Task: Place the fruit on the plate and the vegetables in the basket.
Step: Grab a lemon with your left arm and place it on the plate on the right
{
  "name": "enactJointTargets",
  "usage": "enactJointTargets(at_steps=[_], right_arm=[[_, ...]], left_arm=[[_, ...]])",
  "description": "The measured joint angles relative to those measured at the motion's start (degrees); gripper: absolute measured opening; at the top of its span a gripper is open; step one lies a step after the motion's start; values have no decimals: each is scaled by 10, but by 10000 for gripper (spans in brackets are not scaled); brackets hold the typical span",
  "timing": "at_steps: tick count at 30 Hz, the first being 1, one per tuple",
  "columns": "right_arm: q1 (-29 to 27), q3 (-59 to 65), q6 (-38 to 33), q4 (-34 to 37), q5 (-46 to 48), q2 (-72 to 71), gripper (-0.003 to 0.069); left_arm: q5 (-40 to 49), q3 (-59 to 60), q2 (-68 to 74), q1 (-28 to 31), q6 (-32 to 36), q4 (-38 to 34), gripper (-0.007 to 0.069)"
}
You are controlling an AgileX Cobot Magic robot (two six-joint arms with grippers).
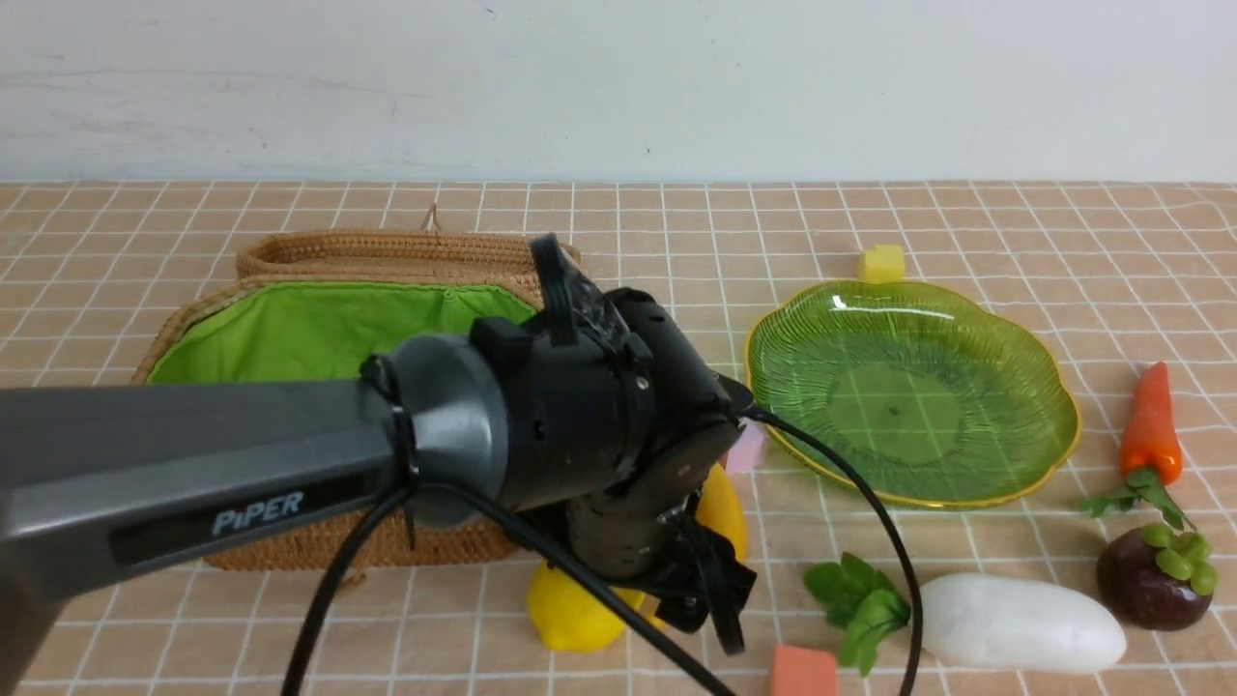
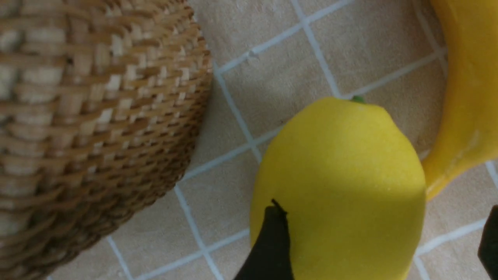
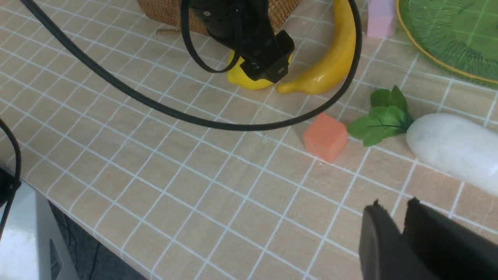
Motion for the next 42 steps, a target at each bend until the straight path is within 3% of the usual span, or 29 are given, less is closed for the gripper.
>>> enactJointTargets(at_steps=[6,19,42], right_arm=[[0,0,-7,0,5,0,120],[0,0,-14,0,6,0,122],[0,0,-15,2,5,0,130]], left_arm=[[3,0,18,0,-3,32,611],[0,-2,31,-22,34,35,595],[-4,-14,47,-23,38,30,578]])
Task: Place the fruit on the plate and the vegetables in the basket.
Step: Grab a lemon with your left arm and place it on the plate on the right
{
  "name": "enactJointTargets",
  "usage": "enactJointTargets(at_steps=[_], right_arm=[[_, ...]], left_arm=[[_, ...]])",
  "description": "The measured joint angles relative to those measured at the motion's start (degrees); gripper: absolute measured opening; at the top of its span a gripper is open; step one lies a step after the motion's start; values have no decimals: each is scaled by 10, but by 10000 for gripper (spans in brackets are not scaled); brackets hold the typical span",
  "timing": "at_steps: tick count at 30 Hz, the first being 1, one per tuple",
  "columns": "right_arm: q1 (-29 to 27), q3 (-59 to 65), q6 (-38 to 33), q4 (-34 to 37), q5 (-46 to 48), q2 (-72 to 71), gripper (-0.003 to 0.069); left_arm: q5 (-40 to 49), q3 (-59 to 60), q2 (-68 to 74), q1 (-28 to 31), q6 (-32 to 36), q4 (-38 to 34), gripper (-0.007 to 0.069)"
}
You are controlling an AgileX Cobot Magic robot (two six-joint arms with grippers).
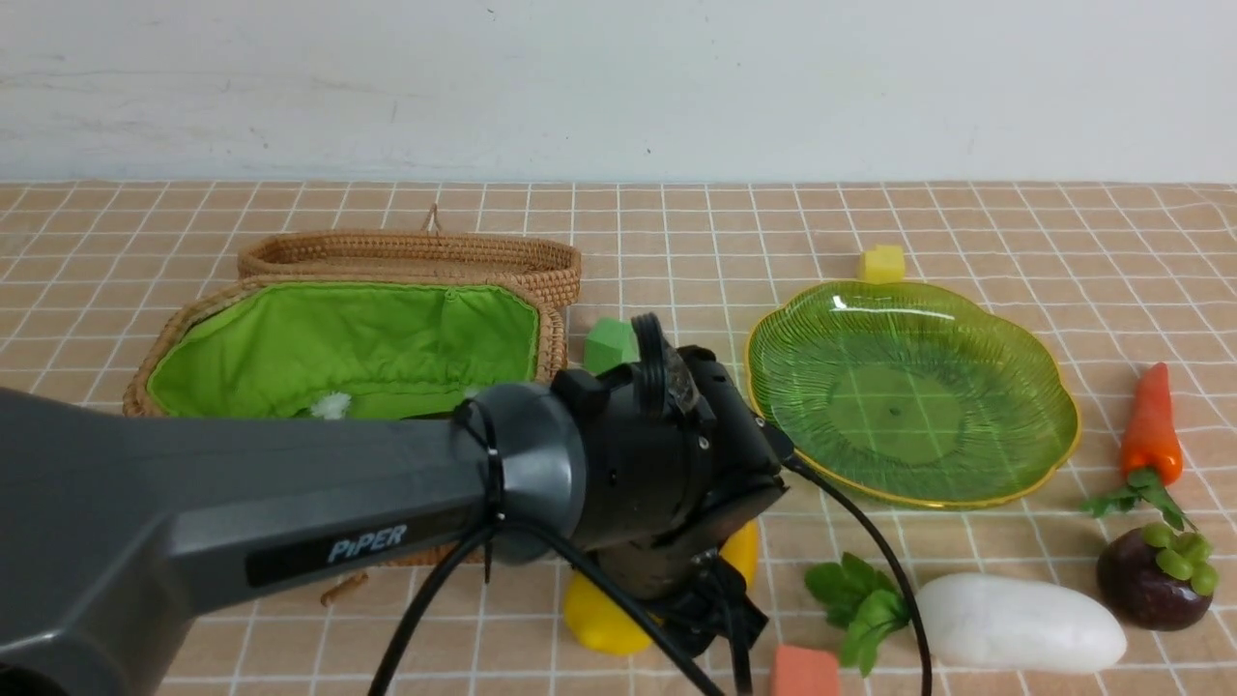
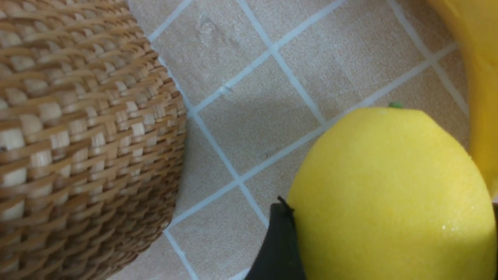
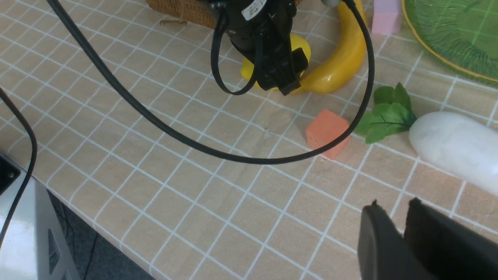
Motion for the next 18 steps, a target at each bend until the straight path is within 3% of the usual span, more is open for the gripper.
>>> enactJointTargets(at_steps=[9,18], right_arm=[[0,0,0,0,-31,0,134],[0,0,0,0,-102,0,140]], left_arm=[[50,-17,-94,-1,39,-70,577],[29,-22,-257,-1,187,-104,577]])
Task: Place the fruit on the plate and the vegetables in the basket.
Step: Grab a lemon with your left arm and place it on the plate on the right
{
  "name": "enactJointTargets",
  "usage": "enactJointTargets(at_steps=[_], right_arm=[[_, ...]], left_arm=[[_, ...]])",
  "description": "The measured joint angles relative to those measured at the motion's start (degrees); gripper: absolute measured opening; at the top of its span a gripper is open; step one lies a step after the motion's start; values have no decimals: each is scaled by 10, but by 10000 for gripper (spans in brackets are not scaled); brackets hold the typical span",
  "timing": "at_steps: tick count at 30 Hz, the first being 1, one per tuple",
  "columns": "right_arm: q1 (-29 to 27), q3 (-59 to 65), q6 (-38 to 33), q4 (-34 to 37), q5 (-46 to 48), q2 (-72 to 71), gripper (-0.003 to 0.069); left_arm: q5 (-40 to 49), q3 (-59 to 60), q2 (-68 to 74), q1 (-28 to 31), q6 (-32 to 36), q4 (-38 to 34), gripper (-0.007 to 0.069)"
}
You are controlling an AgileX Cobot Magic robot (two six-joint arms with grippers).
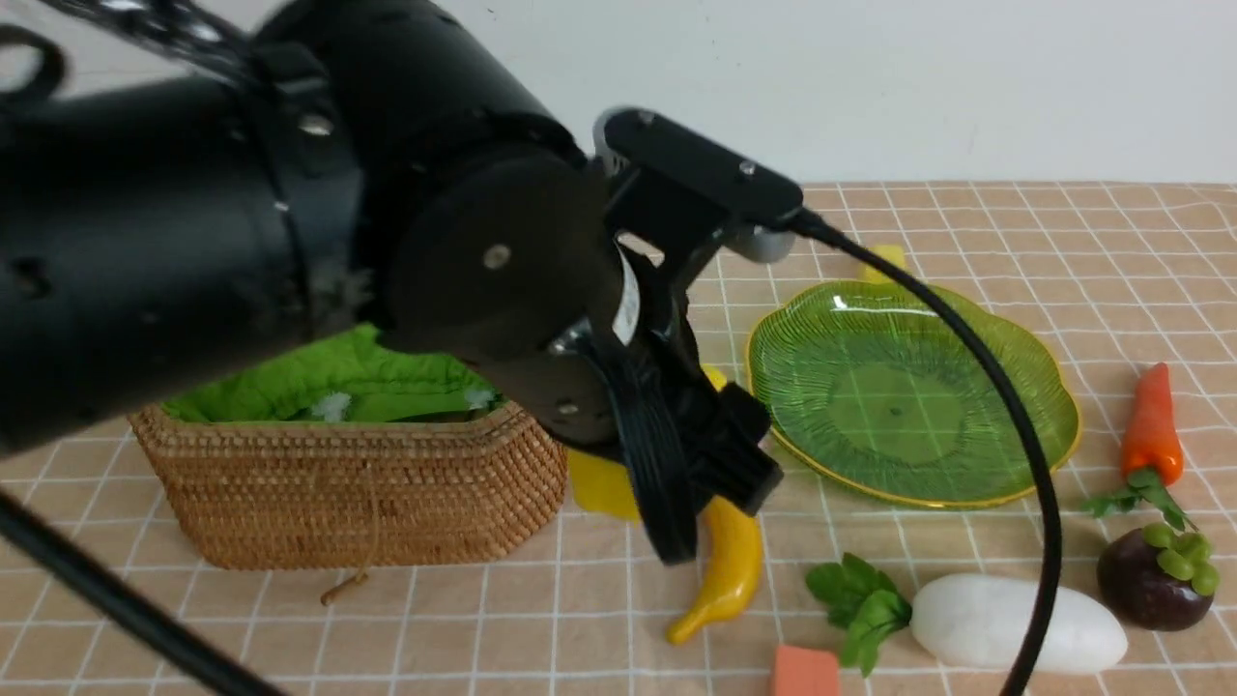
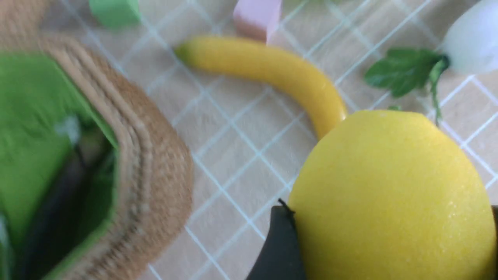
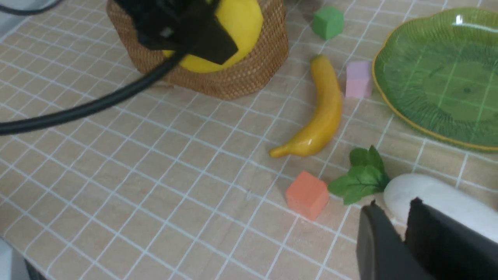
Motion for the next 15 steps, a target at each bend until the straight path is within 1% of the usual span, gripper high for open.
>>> enactJointTargets(at_steps=[1,2,3,4,5,6,7,8,10,12,13,14,15], right_arm=[[0,0,0,0,-15,0,141],[0,0,0,0,-26,0,141],[0,0,0,0,-46,0,141],[0,0,0,0,-48,0,141],[0,-3,1,0,-64,0,141],[0,-6,3,-1,-68,0,141],[0,-6,3,-1,-68,0,141],[0,-17,15,-3,-70,0,141],[0,-30,35,-14,-58,0,141],[0,-38,52,-19,-36,0,141],[0,-38,54,-20,-33,0,141],[0,-41,64,-25,-8,0,141],[0,-41,67,-28,9,0,141]], left_arm=[[-25,0,-3,0,34,-3,577],[-47,0,-2,0,54,-8,577],[-87,-2,9,0,84,-25,577],[-93,-3,14,0,88,-28,577],[-141,-14,40,0,116,-58,577],[-170,-26,66,0,130,-75,577],[-181,-32,77,1,132,-79,577],[-216,-62,129,4,148,-107,577],[-239,-117,202,11,154,-127,577],[-243,-177,267,23,156,-143,577],[-243,-183,280,24,156,-145,577],[-242,-246,333,34,157,-148,577],[-241,-275,358,37,157,-149,577]])
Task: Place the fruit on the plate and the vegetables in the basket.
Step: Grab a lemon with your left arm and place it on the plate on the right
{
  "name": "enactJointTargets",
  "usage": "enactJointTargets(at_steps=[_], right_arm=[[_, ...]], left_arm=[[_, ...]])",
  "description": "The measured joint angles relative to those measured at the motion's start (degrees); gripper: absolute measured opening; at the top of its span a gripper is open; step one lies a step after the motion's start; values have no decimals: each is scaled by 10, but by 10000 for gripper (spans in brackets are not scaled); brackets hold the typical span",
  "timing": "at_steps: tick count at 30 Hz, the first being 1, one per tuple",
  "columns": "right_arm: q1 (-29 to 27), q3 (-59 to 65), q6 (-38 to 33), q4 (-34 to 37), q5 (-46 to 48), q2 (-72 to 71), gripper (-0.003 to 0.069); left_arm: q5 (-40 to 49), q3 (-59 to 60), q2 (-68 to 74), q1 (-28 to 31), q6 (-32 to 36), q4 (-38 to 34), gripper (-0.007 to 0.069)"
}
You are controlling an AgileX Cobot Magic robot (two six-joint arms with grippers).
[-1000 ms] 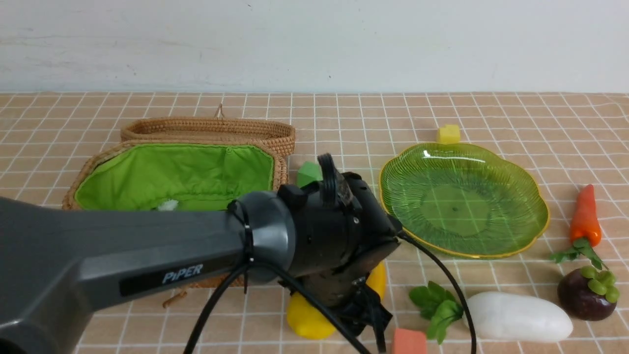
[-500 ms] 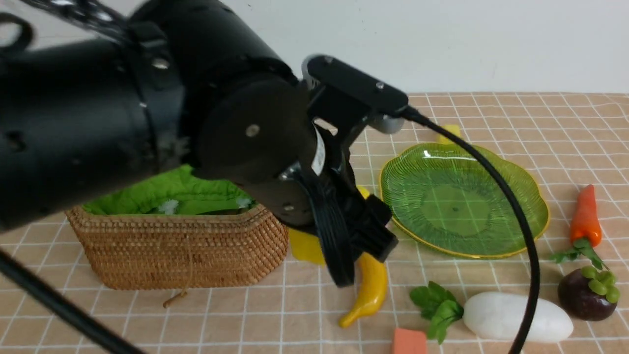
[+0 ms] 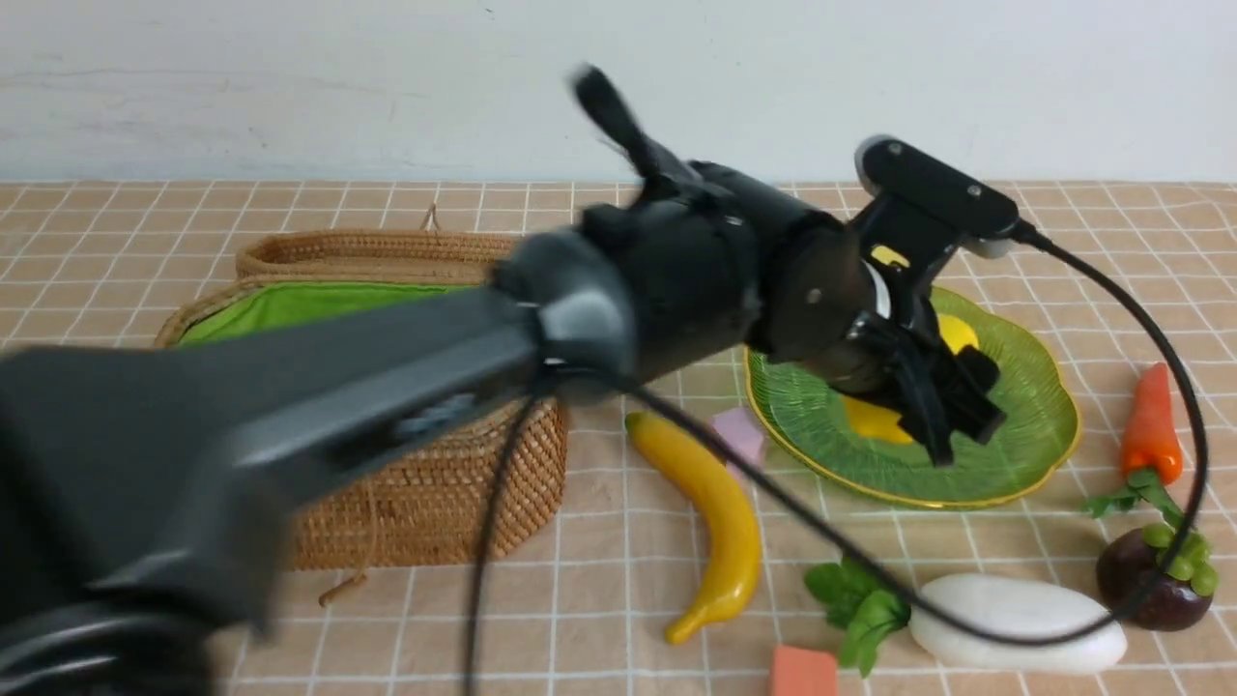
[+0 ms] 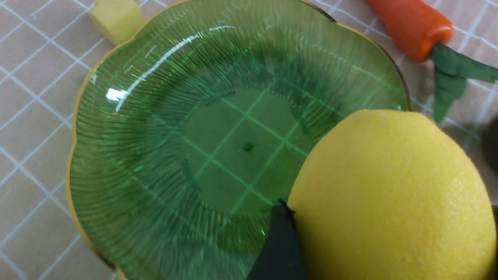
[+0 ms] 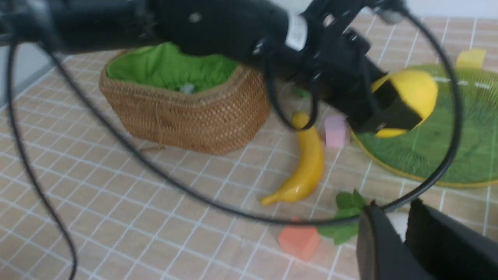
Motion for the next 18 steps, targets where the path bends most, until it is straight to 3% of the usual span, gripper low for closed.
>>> enactJointTargets(at_steps=[7,13,15,18], right_arm=[[0,0,7,-22,69,0,141],[0,-1,20,-37,69,0,141],[0,-4,41,-61,69,0,141],[0,-16,80,-97,73,0,143]], left_arm=[[25,-172,152,18,0,1,577],[28,-178,164,21,0,-4,618],[56,-179,149,25,0,-6,659],[141,-179,108,30,-5,-12,660]])
